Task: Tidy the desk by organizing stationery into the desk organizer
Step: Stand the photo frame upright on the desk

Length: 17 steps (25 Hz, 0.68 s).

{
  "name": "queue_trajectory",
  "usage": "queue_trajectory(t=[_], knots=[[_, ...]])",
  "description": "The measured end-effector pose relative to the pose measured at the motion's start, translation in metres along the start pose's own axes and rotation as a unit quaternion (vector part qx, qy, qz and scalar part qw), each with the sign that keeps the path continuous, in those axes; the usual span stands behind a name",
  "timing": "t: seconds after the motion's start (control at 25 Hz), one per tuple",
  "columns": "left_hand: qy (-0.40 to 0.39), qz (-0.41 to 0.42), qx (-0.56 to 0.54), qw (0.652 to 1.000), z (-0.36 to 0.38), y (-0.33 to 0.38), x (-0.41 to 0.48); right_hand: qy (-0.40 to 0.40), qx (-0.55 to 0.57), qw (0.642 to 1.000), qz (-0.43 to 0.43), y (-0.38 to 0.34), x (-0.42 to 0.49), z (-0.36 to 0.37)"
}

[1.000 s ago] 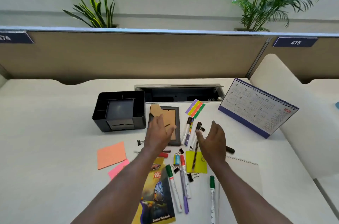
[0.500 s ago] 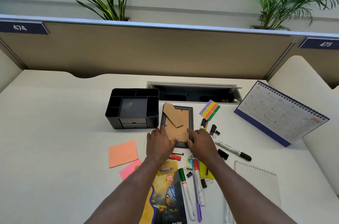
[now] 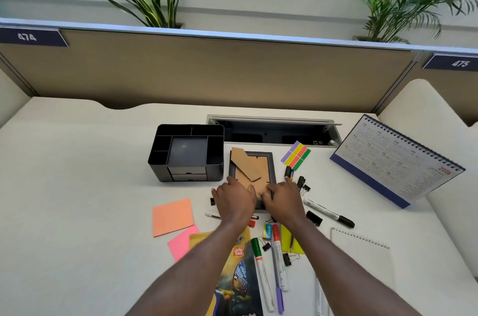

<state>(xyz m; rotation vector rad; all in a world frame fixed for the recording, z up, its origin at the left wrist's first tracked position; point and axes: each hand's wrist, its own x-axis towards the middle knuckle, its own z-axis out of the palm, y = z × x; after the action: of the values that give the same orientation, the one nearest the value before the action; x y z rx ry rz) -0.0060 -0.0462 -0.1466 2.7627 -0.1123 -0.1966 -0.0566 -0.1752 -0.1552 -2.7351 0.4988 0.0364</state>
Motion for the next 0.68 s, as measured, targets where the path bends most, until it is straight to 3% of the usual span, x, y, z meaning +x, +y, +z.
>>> queue_trajectory(t=[0.24,0.48,0.68], knots=[[0.007,-0.023,-0.117,0.993,-0.028,0.008,-0.015,-0.037,0.152,0.986,0.053,-0.009,-0.022,-0.033],[0.015,-0.041,-0.232,0.972,-0.058,0.009,-0.018,-0.089,0.178,0.98,0.034,-0.019,-0.035,-0.074],[0.036,-0.04,-0.317,0.947,-0.087,0.014,-0.025,0.052,0.157,0.986,-0.027,-0.019,-0.041,-0.105]])
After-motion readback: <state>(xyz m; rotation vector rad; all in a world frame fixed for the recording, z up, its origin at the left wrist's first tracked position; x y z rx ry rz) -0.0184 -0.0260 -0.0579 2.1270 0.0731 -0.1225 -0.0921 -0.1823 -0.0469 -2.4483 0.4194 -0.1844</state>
